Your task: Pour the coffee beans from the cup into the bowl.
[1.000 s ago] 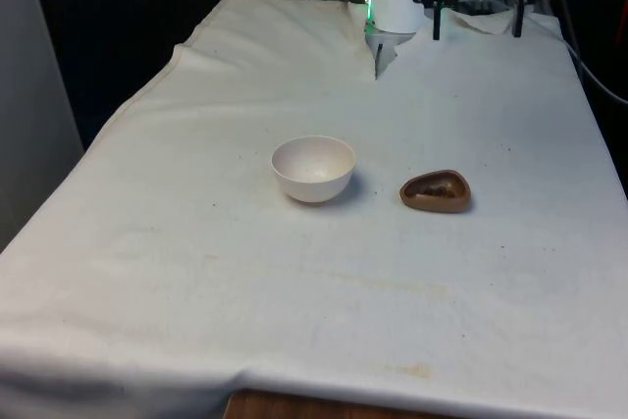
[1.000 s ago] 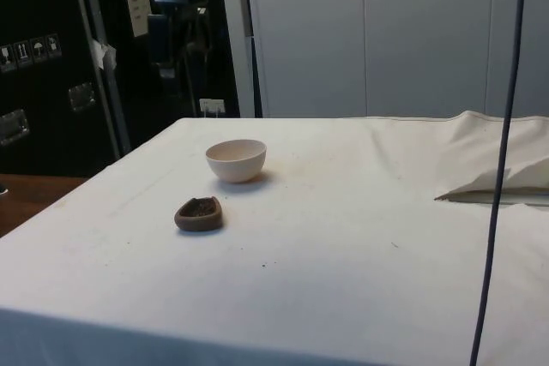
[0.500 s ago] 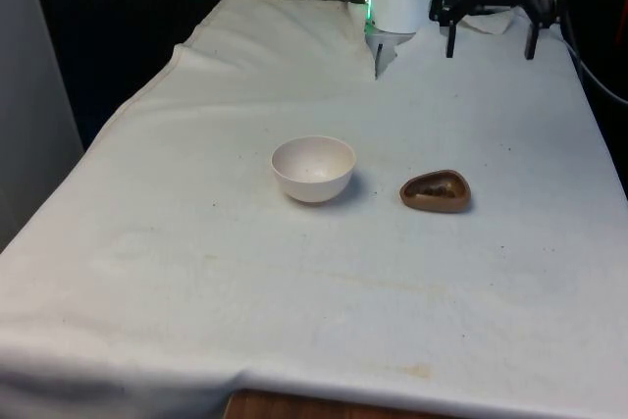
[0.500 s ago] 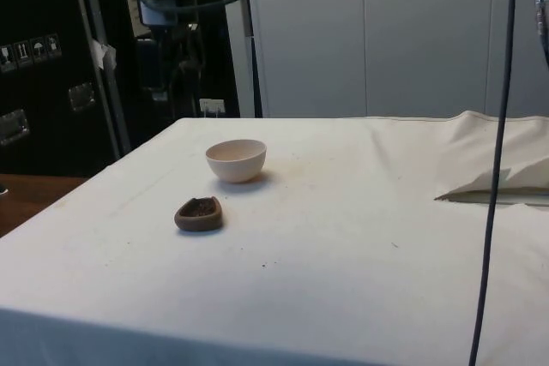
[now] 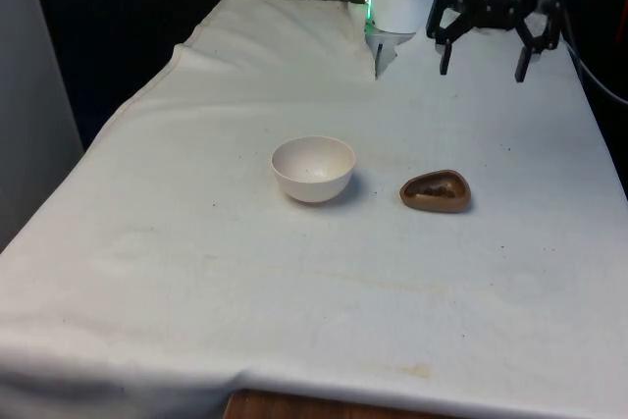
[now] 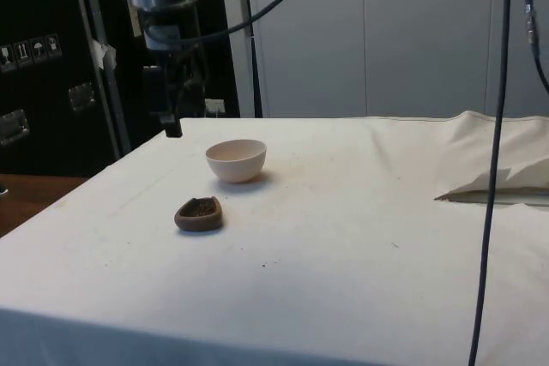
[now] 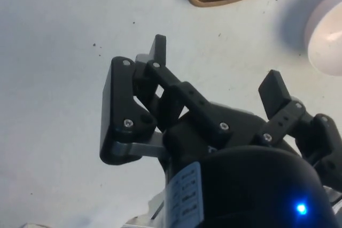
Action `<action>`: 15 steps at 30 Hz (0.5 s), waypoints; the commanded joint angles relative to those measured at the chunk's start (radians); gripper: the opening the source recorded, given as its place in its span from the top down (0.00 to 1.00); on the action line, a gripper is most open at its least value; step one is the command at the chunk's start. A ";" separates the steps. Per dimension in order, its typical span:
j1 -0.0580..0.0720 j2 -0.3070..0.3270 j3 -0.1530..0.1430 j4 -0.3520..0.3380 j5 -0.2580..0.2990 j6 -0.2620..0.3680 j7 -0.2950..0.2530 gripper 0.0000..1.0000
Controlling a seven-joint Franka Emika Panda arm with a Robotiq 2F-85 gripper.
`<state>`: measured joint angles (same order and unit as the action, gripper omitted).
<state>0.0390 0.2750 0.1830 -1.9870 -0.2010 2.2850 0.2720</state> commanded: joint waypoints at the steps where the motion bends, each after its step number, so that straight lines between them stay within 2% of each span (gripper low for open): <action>1: 0.003 0.004 -0.004 -0.005 -0.019 0.018 0.015 0.00; 5: 0.003 0.016 -0.004 -0.010 -0.032 0.033 0.024 0.00; 6: 0.000 0.013 0.000 -0.007 -0.021 0.019 0.013 0.00; 7: 0.004 0.019 -0.004 -0.010 -0.035 0.035 0.026 0.00; 12: 0.006 0.035 -0.004 -0.013 -0.053 0.055 0.040 0.00; 13: 0.005 0.044 -0.003 -0.015 -0.061 0.066 0.047 0.00; 14: 0.001 0.043 0.001 -0.010 -0.050 0.049 0.036 0.00; 15: 0.005 0.048 -0.003 -0.016 -0.063 0.072 0.050 0.00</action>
<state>0.0400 0.3220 0.1840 -1.9980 -0.2550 2.3410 0.3120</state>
